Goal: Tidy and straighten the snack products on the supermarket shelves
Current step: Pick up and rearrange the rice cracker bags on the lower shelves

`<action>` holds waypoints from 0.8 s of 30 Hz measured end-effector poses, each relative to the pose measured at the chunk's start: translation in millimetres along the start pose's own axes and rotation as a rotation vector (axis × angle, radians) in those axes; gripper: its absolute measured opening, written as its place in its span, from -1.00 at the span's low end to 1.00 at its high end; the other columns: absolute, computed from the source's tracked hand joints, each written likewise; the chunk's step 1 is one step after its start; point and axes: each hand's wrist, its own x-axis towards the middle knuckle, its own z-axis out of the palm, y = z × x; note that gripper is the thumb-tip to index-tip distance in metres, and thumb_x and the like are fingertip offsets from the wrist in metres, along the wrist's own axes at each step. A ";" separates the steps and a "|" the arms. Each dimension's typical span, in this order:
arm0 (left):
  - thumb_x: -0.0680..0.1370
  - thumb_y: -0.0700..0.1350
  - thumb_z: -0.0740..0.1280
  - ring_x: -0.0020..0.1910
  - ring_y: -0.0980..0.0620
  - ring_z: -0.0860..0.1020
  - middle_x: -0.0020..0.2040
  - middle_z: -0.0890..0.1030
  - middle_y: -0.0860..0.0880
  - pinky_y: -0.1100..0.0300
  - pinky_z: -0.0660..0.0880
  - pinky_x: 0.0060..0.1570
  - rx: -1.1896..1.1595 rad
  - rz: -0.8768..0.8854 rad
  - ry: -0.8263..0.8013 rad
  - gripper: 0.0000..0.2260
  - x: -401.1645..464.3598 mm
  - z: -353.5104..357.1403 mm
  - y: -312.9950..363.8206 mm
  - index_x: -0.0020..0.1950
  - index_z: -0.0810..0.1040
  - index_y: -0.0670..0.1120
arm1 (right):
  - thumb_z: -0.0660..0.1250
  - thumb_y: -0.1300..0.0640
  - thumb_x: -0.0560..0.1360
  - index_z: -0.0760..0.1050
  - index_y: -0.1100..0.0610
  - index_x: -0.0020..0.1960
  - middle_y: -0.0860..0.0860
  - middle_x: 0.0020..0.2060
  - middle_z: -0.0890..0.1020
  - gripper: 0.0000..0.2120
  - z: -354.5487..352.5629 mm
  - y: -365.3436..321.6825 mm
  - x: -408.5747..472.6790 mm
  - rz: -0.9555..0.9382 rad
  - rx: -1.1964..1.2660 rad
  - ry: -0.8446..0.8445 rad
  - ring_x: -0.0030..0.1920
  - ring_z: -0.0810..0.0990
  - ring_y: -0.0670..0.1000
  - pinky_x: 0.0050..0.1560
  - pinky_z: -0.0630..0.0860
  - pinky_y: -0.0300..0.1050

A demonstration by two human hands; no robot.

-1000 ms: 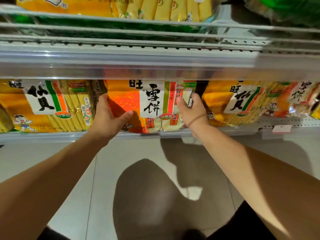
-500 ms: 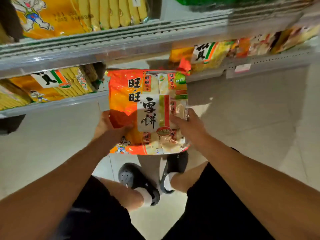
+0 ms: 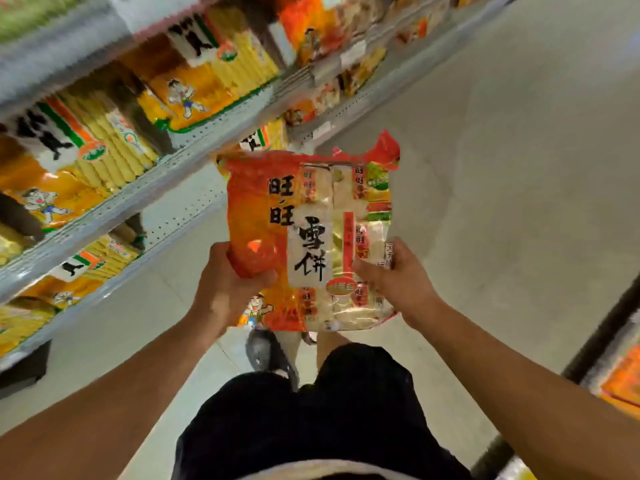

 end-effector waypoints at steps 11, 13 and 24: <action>0.29 0.12 0.60 0.01 0.09 0.56 0.00 0.48 0.26 0.16 0.51 -0.11 0.224 0.200 -0.180 -0.34 -30.9 149.0 156.2 0.20 0.26 0.16 | 0.58 -0.07 0.30 0.49 -0.08 0.08 -0.16 -0.15 0.71 -0.57 -197.0 27.3 -33.3 -0.037 0.145 0.197 -0.20 0.70 -0.11 -0.11 0.64 0.04; 0.28 0.14 0.60 0.00 0.09 0.55 0.00 0.47 0.24 0.16 0.51 -0.09 0.247 0.212 -0.187 -0.33 -29.0 191.3 183.6 0.20 0.25 0.17 | 0.58 -0.02 0.32 0.48 -0.06 0.11 -0.09 -0.13 0.71 -0.57 -242.6 32.6 -17.4 -0.040 0.144 0.204 -0.18 0.71 -0.07 -0.10 0.65 0.09; 0.29 0.15 0.59 -0.04 0.12 0.54 0.01 0.50 0.19 0.15 0.53 -0.12 0.267 0.225 -0.111 -0.34 -7.9 341.8 301.4 0.20 0.25 0.16 | 0.54 0.04 0.37 0.50 -0.12 0.00 -0.17 -0.17 0.71 -0.71 -415.6 12.6 78.3 -0.053 0.144 0.182 -0.22 0.70 -0.14 -0.22 0.59 -0.11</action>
